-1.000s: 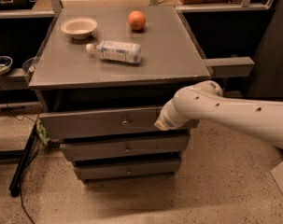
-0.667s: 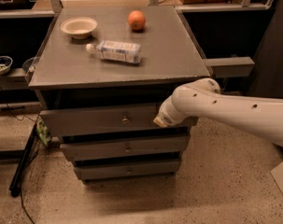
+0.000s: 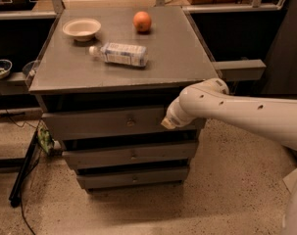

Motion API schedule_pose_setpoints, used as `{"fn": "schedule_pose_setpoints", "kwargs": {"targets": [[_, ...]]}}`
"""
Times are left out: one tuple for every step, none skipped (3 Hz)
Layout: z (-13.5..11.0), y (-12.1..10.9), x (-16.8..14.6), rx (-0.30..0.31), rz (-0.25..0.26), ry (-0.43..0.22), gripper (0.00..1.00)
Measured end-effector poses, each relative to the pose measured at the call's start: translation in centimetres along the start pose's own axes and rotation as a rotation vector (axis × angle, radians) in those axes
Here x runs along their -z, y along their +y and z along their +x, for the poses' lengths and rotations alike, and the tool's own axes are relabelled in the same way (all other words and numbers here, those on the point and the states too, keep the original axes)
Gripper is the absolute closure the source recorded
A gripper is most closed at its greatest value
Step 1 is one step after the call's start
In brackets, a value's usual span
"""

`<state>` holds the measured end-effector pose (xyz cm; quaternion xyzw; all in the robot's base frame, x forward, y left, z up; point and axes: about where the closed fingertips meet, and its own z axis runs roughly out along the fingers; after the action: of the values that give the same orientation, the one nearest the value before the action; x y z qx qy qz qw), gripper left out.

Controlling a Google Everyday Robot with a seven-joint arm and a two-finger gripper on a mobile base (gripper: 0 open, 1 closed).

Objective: Close top drawer

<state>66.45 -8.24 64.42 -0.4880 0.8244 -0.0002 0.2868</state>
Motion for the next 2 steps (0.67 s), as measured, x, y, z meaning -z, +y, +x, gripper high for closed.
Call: {"fn": "schedule_pose_setpoints", "kwargs": {"targets": [[0.0, 0.0, 0.0, 0.0, 0.0, 0.0, 1.0], [2.7, 2.1, 3.6, -0.039, -0.032, 0.013, 1.0]]}}
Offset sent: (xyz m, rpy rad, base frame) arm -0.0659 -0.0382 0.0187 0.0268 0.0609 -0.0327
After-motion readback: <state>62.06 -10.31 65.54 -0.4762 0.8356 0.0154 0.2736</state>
